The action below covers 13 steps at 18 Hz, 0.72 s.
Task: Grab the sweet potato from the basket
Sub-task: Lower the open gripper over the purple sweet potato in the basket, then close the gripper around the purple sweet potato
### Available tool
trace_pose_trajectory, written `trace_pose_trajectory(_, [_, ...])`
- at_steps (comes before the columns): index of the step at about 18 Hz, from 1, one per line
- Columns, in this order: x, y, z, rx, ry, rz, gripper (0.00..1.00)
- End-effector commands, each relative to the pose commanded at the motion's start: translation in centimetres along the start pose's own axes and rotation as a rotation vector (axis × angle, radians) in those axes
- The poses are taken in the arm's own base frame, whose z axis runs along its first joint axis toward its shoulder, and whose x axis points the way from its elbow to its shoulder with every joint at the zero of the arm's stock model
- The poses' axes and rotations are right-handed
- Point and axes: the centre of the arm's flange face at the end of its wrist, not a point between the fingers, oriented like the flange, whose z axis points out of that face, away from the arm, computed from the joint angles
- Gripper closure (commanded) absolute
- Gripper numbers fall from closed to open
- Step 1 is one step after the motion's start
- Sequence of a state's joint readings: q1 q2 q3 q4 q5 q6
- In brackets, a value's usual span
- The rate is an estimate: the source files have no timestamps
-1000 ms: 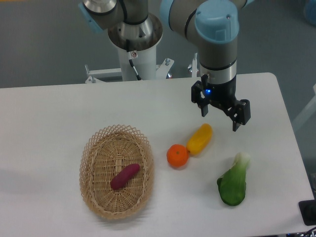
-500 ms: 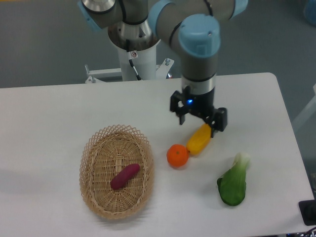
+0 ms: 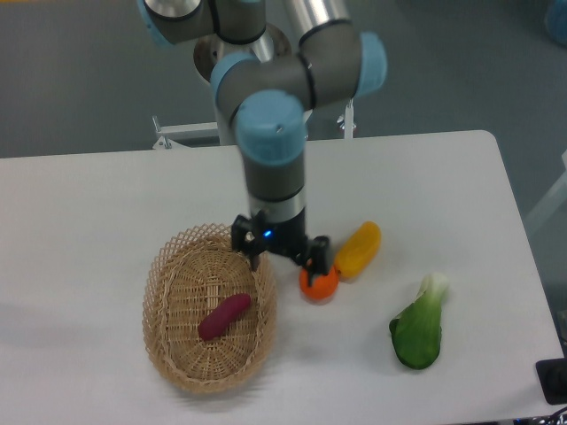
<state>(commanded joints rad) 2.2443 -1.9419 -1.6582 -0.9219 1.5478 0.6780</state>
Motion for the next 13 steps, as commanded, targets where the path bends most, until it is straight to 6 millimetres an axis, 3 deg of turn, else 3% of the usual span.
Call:
trace_pose_trajectory(8, [2.8,0.1,6.5,-0.077,0.076,0.179,0.00])
trace_pose_trajectory(13, [4.1,0.2,7.7,-0.085,0.089,0.204,0.00])
